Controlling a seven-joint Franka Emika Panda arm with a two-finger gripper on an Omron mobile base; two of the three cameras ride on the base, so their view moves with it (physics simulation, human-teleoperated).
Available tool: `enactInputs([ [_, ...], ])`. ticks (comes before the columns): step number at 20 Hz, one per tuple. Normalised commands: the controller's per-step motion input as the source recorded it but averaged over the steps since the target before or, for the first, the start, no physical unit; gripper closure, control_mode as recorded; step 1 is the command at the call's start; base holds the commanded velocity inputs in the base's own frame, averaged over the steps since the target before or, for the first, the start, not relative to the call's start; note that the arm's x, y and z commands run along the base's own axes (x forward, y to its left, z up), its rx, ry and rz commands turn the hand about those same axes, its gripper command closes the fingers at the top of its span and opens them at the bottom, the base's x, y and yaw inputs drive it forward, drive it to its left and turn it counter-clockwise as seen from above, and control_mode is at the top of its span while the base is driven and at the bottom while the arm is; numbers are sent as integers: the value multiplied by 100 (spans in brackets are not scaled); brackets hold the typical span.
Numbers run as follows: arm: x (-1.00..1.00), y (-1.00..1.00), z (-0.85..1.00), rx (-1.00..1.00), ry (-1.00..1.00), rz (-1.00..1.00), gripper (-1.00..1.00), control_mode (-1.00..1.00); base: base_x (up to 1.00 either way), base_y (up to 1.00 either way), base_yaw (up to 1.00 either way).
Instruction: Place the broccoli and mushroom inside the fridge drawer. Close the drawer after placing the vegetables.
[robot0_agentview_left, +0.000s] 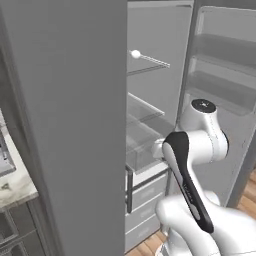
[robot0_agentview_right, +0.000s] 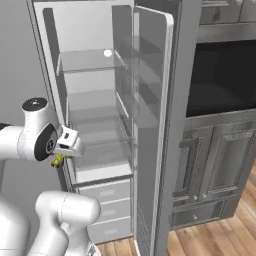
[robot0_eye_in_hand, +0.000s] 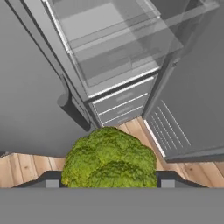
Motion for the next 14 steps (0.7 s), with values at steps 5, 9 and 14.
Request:
enactInputs([
  [5, 0, 0, 0, 0, 0, 0, 100, 100, 29, -43, 33],
  [9, 0, 0, 0, 0, 0, 0, 100, 100, 47, -20, 30],
  [14, 0, 0, 0, 0, 0, 0, 100, 100, 40, -24, 28],
])
